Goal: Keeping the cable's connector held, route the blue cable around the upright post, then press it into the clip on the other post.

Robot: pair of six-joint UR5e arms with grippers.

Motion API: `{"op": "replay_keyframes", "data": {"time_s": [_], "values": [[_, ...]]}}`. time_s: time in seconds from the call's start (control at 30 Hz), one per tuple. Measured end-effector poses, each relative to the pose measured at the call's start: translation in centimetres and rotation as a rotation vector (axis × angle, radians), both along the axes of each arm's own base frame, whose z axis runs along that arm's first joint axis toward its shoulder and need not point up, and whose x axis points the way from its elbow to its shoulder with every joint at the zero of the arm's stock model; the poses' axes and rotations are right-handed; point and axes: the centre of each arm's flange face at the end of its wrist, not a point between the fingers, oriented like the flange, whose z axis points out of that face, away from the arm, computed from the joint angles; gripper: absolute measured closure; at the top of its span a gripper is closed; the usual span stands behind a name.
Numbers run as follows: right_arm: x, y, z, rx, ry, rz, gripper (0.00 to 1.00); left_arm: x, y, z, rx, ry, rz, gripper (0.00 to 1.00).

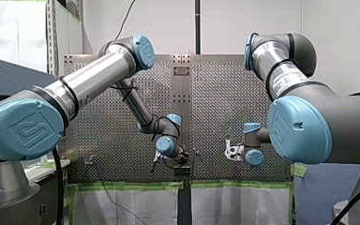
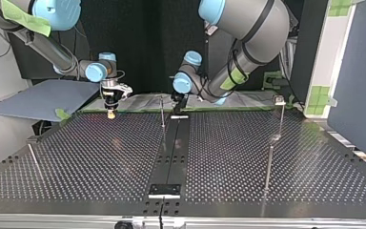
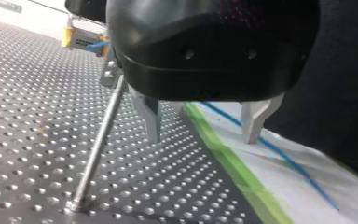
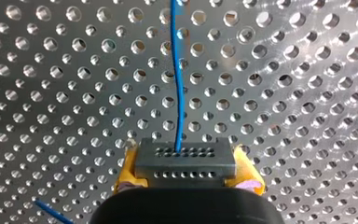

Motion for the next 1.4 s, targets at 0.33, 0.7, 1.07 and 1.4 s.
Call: {"op": "replay_keyframes", "data": {"time_s": [0.33,0.7,1.07,1.4], "values": [[-0.2,0.0,-0.1,0.005,0.001,-0.003,1.0,-1.1,2.2,-0.4,0.012,0.082,0.059,0.16],[-0.3,-0.1,-0.2,0.006,0.002,-0.005,1.0,-2.5,1.7,2.3,-0.095,0.047,-0.005,0.16],[-0.4,-0.1,-0.3,0.009,-0.003,-0.006,1.0,-3.3,0.1,2.9,-0.155,0.046,-0.053,0.16],[-0.4,0.0,-0.4,0.011,-0.004,-0.006,1.0,-3.8,-0.9,3.0,-0.189,0.041,-0.074,0.16]]}}
